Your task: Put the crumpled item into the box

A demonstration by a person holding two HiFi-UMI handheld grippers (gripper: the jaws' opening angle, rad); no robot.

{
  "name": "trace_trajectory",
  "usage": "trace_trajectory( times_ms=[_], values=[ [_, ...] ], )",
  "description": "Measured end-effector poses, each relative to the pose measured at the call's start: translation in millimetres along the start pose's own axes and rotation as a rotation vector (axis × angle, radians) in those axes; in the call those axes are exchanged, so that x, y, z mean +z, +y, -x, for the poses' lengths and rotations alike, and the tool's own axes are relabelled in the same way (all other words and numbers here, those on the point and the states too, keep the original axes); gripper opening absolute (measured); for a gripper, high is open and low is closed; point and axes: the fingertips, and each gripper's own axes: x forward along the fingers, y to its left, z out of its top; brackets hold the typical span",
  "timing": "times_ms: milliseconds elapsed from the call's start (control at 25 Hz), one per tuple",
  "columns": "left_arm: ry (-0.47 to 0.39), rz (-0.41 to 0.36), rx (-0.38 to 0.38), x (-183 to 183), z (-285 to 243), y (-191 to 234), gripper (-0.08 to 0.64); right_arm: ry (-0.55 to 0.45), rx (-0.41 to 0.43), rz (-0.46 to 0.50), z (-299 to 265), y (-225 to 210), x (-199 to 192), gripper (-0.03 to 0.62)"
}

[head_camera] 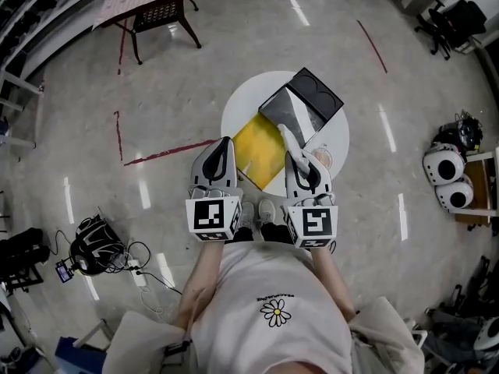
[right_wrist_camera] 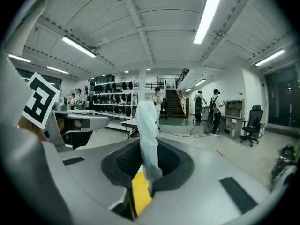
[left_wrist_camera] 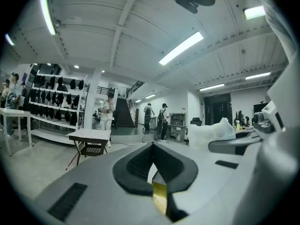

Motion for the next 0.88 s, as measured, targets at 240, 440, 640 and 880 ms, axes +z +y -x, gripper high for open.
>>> trace_trajectory(
  times_ms=[240,440,640,880],
  values=[
    [-0.003,-0.010,0.009,3,-1,1,0.000,0.030,0.032,0.013,-2,3,-7,0.052],
    [0.002,-0.012,0.026,2,0,4,0.000,0.167,0.052,0.205,-19,4,-27,0.052],
    [0.029,0.007,0.052,-11,6,8,0.000,0.308,0.133,0.507,-48,14,-61,0.052],
    [0.071,0.024,0.088,-35,12,16,0.000,0.427,0.273,0.853,-92,29,-135,0.052]
  ],
)
